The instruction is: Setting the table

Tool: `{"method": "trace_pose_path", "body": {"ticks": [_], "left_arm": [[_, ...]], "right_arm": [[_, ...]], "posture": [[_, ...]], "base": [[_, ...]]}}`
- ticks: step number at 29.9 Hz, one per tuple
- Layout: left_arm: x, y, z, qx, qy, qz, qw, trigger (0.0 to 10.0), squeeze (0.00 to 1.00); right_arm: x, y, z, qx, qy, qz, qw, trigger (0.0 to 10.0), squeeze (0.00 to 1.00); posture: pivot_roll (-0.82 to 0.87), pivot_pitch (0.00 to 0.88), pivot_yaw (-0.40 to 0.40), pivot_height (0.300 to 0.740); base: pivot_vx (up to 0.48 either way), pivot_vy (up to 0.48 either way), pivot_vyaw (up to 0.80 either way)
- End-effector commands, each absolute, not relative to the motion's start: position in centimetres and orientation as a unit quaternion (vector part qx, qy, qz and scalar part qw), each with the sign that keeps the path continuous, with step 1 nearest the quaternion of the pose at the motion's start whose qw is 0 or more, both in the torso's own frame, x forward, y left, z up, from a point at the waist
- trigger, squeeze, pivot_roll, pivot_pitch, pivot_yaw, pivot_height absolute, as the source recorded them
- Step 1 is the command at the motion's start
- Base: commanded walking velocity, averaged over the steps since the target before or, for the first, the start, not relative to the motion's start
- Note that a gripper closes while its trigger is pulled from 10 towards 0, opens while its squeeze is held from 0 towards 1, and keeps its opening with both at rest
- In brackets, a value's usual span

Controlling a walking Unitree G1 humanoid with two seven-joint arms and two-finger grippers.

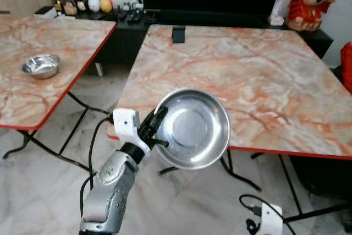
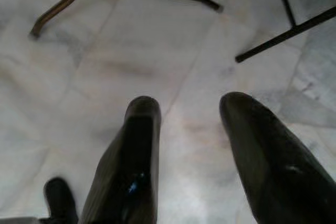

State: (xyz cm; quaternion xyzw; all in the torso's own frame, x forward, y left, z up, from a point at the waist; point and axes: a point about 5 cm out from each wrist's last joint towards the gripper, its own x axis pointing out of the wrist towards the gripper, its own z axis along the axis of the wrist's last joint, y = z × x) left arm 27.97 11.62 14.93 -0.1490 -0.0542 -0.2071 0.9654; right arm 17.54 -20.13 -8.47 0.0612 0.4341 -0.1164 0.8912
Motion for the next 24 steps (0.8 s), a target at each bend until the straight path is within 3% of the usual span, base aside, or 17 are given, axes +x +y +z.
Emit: {"method": "trace_pose_path", "body": {"ticks": [1, 14, 24], "left_arm": [[28.0, 11.5, 15.4, -0.148, -0.067, -0.210, 0.964, 10.0, 0.00], [28.0, 11.9, 15.2, -0.131, -0.064, -0.216, 0.965, 10.0, 0.00], [28.7, 14.4, 15.4, -0.087, -0.069, -0.193, 0.975, 10.0, 0.00]], "right_arm": [[17.2, -20.0, -8.7, 0.067, 0.440, -0.119, 0.888, 10.0, 0.00], [17.1, -19.9, -8.7, 0.065, 0.441, -0.117, 0.887, 10.0, 0.00], [16.9, -19.9, -8.8, 0.063, 0.444, -0.115, 0.887, 10.0, 0.00]], "posture": [[0.04, 0.000, -0.044, 0.740], [0.05, 0.000, -0.045, 0.740], [0.05, 0.000, -0.047, 0.740]], "base": [[0.000, -0.356, 0.00], [0.000, -0.356, 0.00], [0.000, -0.356, 0.00]]}}
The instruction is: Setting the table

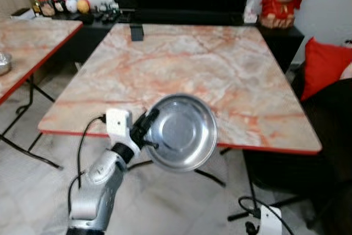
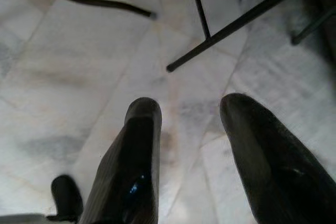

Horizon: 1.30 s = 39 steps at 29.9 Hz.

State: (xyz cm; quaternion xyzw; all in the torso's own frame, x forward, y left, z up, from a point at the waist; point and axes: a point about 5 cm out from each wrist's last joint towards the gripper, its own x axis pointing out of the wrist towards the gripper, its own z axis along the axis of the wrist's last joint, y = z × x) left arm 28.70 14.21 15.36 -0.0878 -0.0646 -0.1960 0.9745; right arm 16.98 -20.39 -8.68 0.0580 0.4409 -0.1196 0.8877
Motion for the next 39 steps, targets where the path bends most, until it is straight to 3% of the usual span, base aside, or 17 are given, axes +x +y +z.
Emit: {"method": "trace_pose_path", "body": {"ticks": [1, 10, 26, 39], "left_arm": [[28.7, 14.6, 15.3, -0.084, -0.068, -0.190, 0.976, 10.0, 0.00], [28.8, 15.2, 14.2, -0.098, -0.035, -0.173, 0.979, 10.0, 0.00], [29.3, 16.2, 14.8, -0.138, -0.050, -0.140, 0.979, 10.0, 0.00], [29.5, 16.4, 15.1, -0.153, -0.055, -0.127, 0.979, 10.0, 0.00]], "right_arm": [[16.9, -19.9, -8.8, 0.063, 0.444, -0.115, 0.886, 10.0, 0.00], [16.9, -19.9, -8.8, 0.063, 0.443, -0.114, 0.887, 10.0, 0.00], [17.1, -20.1, -8.7, 0.063, 0.441, -0.115, 0.888, 10.0, 0.00], [17.2, -20.1, -8.6, 0.063, 0.441, -0.113, 0.888, 10.0, 0.00]], "posture": [[0.05, 0.000, -0.049, 0.740], [0.05, 0.000, -0.054, 0.740], [0.05, 0.000, -0.058, 0.740], [0.05, 0.000, -0.061, 0.740]], "base": [[0.000, -0.352, 0.00], [0.000, -0.079, 0.00], [0.000, 0.000, 0.00], [0.272, 0.000, 0.00]]}}
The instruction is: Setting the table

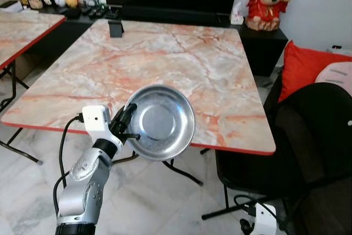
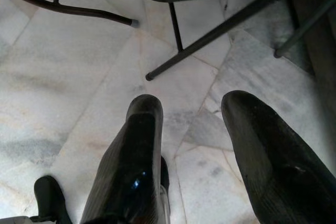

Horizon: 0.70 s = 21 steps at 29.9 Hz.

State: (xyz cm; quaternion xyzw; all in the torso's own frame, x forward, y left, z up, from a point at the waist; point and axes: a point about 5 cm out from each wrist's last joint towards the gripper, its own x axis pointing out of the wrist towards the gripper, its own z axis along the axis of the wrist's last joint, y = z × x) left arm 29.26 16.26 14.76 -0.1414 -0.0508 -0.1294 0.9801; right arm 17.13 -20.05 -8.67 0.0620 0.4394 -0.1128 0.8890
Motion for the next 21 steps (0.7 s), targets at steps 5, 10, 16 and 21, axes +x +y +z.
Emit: {"method": "trace_pose_path", "body": {"ticks": [5, 10, 16, 21], "left_arm": [[29.56, 16.19, 15.13, -0.154, -0.057, -0.124, 0.979, 10.0, 0.00], [29.59, 16.16, 15.16, -0.156, -0.058, -0.122, 0.979, 10.0, 0.00], [29.73, 16.27, 15.33, -0.158, -0.063, -0.113, 0.979, 10.0, 0.00], [29.96, 16.54, 15.70, -0.189, -0.061, -0.104, 0.975, 10.0, 0.00]], "right_arm": [[17.26, -20.15, -8.61, 0.064, 0.440, -0.112, 0.888, 10.0, 0.00], [17.25, -20.13, -8.62, 0.065, 0.441, -0.111, 0.888, 10.0, 0.00], [17.26, -20.10, -8.63, 0.066, 0.442, -0.109, 0.888, 10.0, 0.00], [17.29, -20.10, -8.62, 0.066, 0.443, -0.107, 0.888, 10.0, 0.00]], "posture": [[0.05, 0.000, -0.061, 0.740], [0.05, 0.000, -0.061, 0.740], [0.05, 0.000, -0.062, 0.740], [0.06, 0.000, -0.064, 0.740]], "base": [[0.311, 0.000, 0.00], [0.319, 0.000, 0.00], [0.259, 0.000, 0.00], [0.000, 0.000, 0.00]]}}
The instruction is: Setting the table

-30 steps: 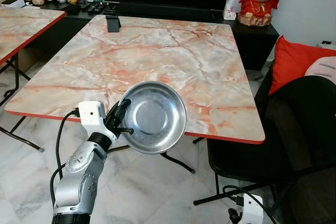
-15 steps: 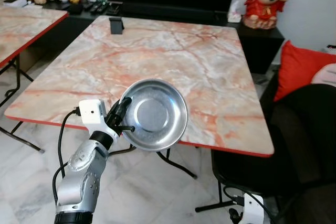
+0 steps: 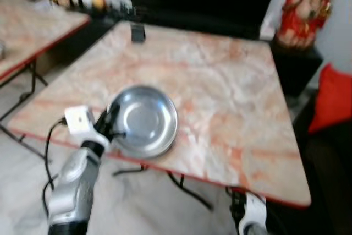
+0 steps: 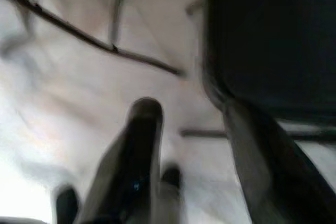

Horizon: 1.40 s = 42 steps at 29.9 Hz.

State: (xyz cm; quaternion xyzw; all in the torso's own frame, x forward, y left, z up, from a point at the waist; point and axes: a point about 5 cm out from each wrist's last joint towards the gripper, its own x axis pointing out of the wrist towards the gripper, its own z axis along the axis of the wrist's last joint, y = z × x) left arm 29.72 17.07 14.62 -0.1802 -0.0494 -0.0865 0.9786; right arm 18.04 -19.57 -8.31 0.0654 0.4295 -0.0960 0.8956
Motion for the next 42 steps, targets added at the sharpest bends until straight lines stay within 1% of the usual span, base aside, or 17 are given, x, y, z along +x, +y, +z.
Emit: {"method": "trace_pose_path", "body": {"ticks": [1, 6, 12, 16, 18, 24, 29, 34, 39, 42], "left_arm": [[30.0, 16.6, 15.8, -0.194, -0.061, -0.103, 0.974, 10.0, 0.00], [30.1, 16.9, 15.8, -0.235, -0.052, -0.103, 0.965, 10.0, 0.00], [30.7, 17.5, 15.8, -0.253, -0.041, -0.089, 0.963, 10.0, 0.00], [31.5, 17.6, 15.3, -0.272, -0.015, -0.077, 0.959, 10.0, 0.00], [32.2, 17.3, 14.7, -0.271, 0.014, -0.064, 0.960, 10.0, 0.00], [32.7, 17.6, 13.8, -0.272, 0.048, -0.028, 0.961, 10.0, 0.00], [32.6, 18.1, 13.2, -0.270, 0.068, -0.015, 0.960, 10.0, 0.00], [32.4, 18.2, 12.7, -0.270, 0.080, -0.008, 0.959, 10.0, 0.00], [32.3, 17.3, 12.0, -0.278, 0.108, -0.033, 0.954, 10.0, 0.00], [32.2, 17.1, 11.7, -0.274, 0.119, -0.035, 0.954, 10.0, 0.00]], "right_arm": [[17.3, -20.1, -8.6, 0.066, 0.443, -0.107, 0.888, 10.0, 0.00], [17.3, -20.1, -8.6, 0.066, 0.443, -0.106, 0.888, 10.0, 0.00], [17.3, -20.1, -8.6, 0.065, 0.445, -0.104, 0.887, 10.0, 0.00], [17.3, -20.1, -8.6, 0.064, 0.446, -0.103, 0.887, 10.0, 0.00], [17.3, -20.0, -8.6, 0.065, 0.445, -0.103, 0.887, 10.0, 0.00], [17.3, -20.0, -8.7, 0.066, 0.447, -0.103, 0.886, 10.0, 0.00], [17.2, -19.9, -8.7, 0.065, 0.450, -0.101, 0.885, 10.0, 0.00], [17.2, -19.9, -8.7, 0.065, 0.451, -0.100, 0.885, 10.0, 0.00], [17.1, -19.9, -8.8, 0.064, 0.452, -0.099, 0.884, 10.0, 0.00], [17.1, -19.9, -8.8, 0.065, 0.452, -0.099, 0.884, 10.0, 0.00]], "posture": [[0.06, 0.000, -0.064, 0.740], [0.06, 0.000, -0.064, 0.740], [0.06, 0.000, -0.064, 0.740], [0.06, 0.000, -0.063, 0.740], [0.06, 0.000, -0.059, 0.740], [0.05, 0.000, -0.056, 0.740], [0.05, 0.000, -0.056, 0.740], [0.06, 0.000, -0.055, 0.740], [0.06, 0.000, -0.055, 0.740], [0.06, 0.000, -0.055, 0.740]], "base": [[0.000, 0.000, 0.00], [0.000, 0.000, 0.00], [0.000, 0.000, 0.00], [0.000, 0.000, 0.00], [0.000, 0.000, 0.00], [0.000, 0.000, 0.00], [0.000, 0.000, 0.00], [0.000, 0.000, 0.00], [0.000, 0.000, 0.00], [0.000, 0.000, 0.00]]}}
